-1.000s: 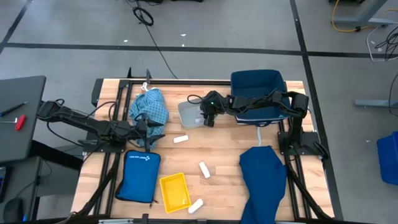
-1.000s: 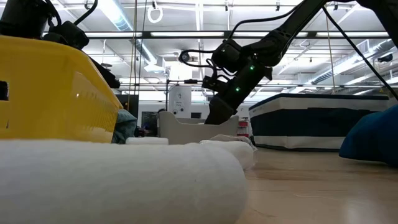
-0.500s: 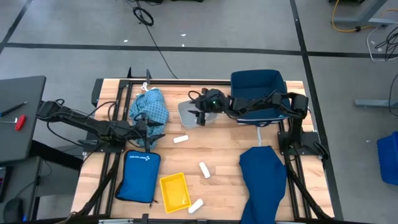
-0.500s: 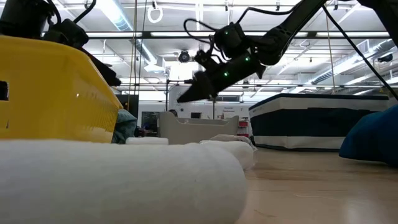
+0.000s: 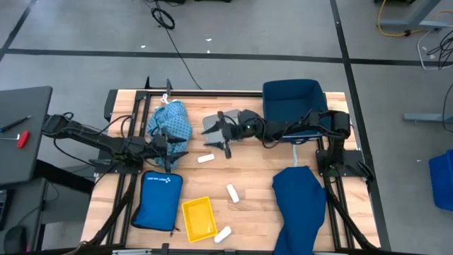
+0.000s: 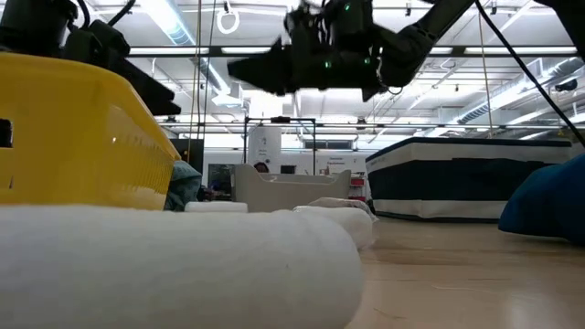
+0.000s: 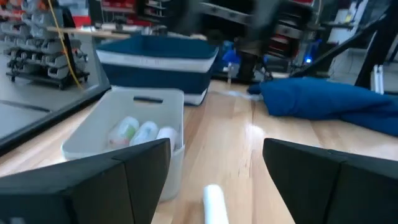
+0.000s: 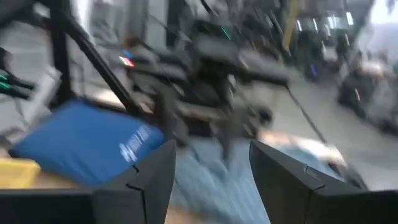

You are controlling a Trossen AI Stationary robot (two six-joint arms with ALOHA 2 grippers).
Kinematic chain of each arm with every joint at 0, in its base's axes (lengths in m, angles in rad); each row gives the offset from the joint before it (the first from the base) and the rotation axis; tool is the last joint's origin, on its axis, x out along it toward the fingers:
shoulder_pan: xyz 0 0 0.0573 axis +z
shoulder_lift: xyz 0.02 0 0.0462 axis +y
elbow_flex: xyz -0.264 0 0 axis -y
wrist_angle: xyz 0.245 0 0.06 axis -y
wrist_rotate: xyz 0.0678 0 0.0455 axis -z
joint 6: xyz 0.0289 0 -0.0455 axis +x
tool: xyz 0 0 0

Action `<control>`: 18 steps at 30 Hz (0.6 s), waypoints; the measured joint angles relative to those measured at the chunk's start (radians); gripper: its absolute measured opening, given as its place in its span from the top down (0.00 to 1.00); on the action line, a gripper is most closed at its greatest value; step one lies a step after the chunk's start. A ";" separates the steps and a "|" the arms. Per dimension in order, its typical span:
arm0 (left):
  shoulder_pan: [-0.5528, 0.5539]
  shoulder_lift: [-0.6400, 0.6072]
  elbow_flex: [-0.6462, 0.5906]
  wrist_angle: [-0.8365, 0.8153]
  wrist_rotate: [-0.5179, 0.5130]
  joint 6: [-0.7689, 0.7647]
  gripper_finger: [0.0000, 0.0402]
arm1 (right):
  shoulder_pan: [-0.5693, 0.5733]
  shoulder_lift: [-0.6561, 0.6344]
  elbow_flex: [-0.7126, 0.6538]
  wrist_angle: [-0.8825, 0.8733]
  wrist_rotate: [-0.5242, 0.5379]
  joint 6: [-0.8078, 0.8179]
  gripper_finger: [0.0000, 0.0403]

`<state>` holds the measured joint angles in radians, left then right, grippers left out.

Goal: Pick & place medical supplies in basket/bin
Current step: Put the top rolled gauze into the blue laundry organizer

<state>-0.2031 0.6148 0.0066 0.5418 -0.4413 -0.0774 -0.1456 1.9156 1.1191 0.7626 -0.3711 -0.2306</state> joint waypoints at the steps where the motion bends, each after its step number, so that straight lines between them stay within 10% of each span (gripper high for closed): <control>1: 0.000 0.007 0.000 0.026 0.000 0.005 0.35 | 0.017 0.000 0.000 0.033 -0.001 -0.013 0.47; 9: 0.000 0.167 0.000 0.295 0.110 0.065 0.35 | 0.121 0.000 0.000 0.267 0.023 -0.078 0.47; 18: 0.000 0.412 0.000 0.505 0.147 0.090 0.35 | 0.227 -0.018 -0.008 0.035 0.001 -0.035 0.47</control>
<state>-0.2031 1.0266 0.0063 1.0465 -0.2943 0.0125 0.0815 1.8976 1.1113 0.7979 -0.3701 -0.2657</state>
